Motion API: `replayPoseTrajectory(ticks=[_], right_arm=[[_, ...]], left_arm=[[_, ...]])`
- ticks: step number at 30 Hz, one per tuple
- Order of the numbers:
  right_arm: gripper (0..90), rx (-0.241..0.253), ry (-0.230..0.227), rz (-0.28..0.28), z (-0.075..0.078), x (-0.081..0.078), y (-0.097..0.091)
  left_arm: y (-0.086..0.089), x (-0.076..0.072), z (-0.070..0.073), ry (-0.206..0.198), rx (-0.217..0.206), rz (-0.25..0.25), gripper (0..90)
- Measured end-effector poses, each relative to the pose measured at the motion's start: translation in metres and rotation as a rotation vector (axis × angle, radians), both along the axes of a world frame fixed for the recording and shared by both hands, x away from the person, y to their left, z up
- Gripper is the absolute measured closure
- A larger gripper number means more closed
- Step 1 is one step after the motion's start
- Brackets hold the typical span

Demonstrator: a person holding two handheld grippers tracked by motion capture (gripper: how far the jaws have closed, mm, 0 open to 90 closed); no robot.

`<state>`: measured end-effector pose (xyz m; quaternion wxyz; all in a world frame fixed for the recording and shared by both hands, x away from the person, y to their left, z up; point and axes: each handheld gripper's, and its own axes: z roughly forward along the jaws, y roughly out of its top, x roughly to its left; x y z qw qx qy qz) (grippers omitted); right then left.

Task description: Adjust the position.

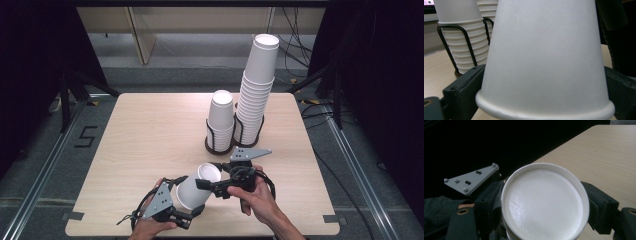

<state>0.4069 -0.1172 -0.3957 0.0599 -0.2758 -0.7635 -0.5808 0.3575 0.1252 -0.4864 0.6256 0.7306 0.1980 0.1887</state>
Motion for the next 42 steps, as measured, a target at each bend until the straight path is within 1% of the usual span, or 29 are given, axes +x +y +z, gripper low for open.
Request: replayPoseTrajectory(ticks=[5, 6, 7, 8, 12, 14, 15, 17, 18, 19, 20, 21, 22, 23, 24, 25, 26, 27, 29, 30, 31, 33, 34, 35, 36, 38, 40, 41, 42], right_arm=[[25.6, 0.007, 0.021, -0.001, -0.002, 0.003, -0.001], [25.5, 0.004, 0.022, 0.004, -0.003, 0.004, -0.002], [25.4, 0.009, 0.024, 0.01, -0.003, 0.005, -0.003], [25.4, 0.009, 0.024, 0.01, -0.003, 0.005, -0.003], [24.5, -0.007, 0.033, 0.029, -0.004, 0.005, -0.003], [23.4, -0.059, 0.011, 0.046, -0.002, 0.004, -0.002], [23.4, -0.059, 0.011, 0.046, -0.002, 0.004, -0.002], [21.1, -0.102, -0.031, 0.071, -0.001, 0.004, -0.001], [19.9, -0.118, -0.029, 0.063, 0.001, 0.002, -0.002], [16.1, -0.172, -0.089, 0.081, 0.004, 0.002, -0.003], [16.1, -0.172, -0.089, 0.081, 0.004, 0.002, -0.003], [16.1, -0.256, -0.109, 0.099, 0.008, -0.002, -0.004], [16.1, -0.256, -0.109, 0.099, 0.008, -0.002, -0.004], [16.1, -0.318, -0.171, 0.141, 0.013, -0.004, -0.004], [16.1, -0.318, -0.171, 0.141, 0.013, -0.004, -0.004], [16.5, -0.344, -0.215, 0.151, 0.015, -0.005, -0.005], [16.6, -0.4, -0.252, 0.181, 0.018, -0.008, -0.006], [16.6, -0.4, -0.252, 0.181, 0.018, -0.008, -0.006], [16.9, -0.461, -0.289, 0.23, 0.021, -0.014, -0.006], [16.9, -0.461, -0.289, 0.23, 0.021, -0.014, -0.006], [17.9, -0.484, -0.303, 0.249, 0.022, -0.015, -0.005], [19.0, -0.524, -0.331, 0.287, 0.022, -0.019, -0.003], [18.9, -0.548, -0.343, 0.307, 0.022, -0.022, -0.001], [18.9, -0.597, -0.37, 0.338, 0.02, -0.027, 0.003], [18.9, -0.597, -0.37, 0.338, 0.02, -0.027, 0.003], [18.8, -0.645, -0.382, 0.361, 0.018, -0.03, 0.007], [19.0, -0.716, -0.404, 0.395, 0.011, -0.033, 0.013], [19.0, -0.716, -0.404, 0.395, 0.011, -0.033, 0.013], [19.0, -0.743, -0.413, 0.404, 0.008, -0.034, 0.016]], left_arm=[[0.002, 0.001, 0.002, 0.016, -0.005, -0.006, 6.2], [0.002, 0.003, 0.002, 0.007, 0.001, -0.012, 7.1], [0.004, 0.002, 0.005, 0.013, 0.041, -0.006, 7.9], [0.004, 0.002, 0.005, 0.013, 0.041, -0.006, 8.7], [0.007, 0.002, 0.006, -0.003, 0.085, -0.017, 10.4], [0.008, 0.002, 0.007, -0.008, 0.116, -0.022, 11.4], [0.008, 0.002, 0.007, -0.009, 0.125, -0.023, 11.4], [0.008, 0.002, 0.008, -0.007, 0.162, -0.033, 11.6], [0.008, 0.002, 0.008, -0.013, 0.177, -0.033, 11.7], [0.01, 0.002, 0.008, 0.0, 0.208, -0.035, 12.0], [0.01, 0.002, 0.008, 0.0, 0.208, -0.035, 12.0], [0.01, 0.002, 0.008, -0.003, 0.229, -0.036, 12.0], [0.011, 0.002, 0.008, -0.005, 0.255, -0.035, 12.0], [0.011, 0.001, 0.009, 0.003, 0.269, -0.047, 12.0], [0.01, 0.0, 0.009, -0.003, 0.29, -0.057, 12.0], [0.01, -0.002, 0.01, 0.003, 0.305, -0.069, 12.0], [0.01, -0.002, 0.01, 0.007, 0.337, -0.088, 12.0], [0.009, -0.004, 0.01, 0.004, 0.343, -0.09, 12.0], [0.007, -0.005, 0.01, -0.002, 0.371, -0.107, 12.1], [0.006, -0.006, 0.011, -0.016, 0.4, -0.107, 12.1], [0.005, -0.008, 0.011, -0.027, 0.42, -0.103, 12.1], [0.003, -0.01, 0.011, -0.033, 0.434, -0.11, 12.2], [0.002, -0.01, 0.011, -0.044, 0.451, -0.12, 12.2], [0.001, -0.011, 0.011, -0.046, 0.472, -0.128, 12.2], [0.001, -0.011, 0.012, -0.06, 0.491, -0.133, 12.2], [-0.001, -0.012, 0.011, -0.071, 0.502, -0.144, 12.2], [-0.001, -0.013, 0.012, -0.074, 0.516, -0.157, 12.2], [-0.002, -0.013, 0.012, -0.08, 0.514, -0.158, 12.2], [-0.002, -0.014, 0.013, -0.079, 0.529, -0.166, 12.3]])
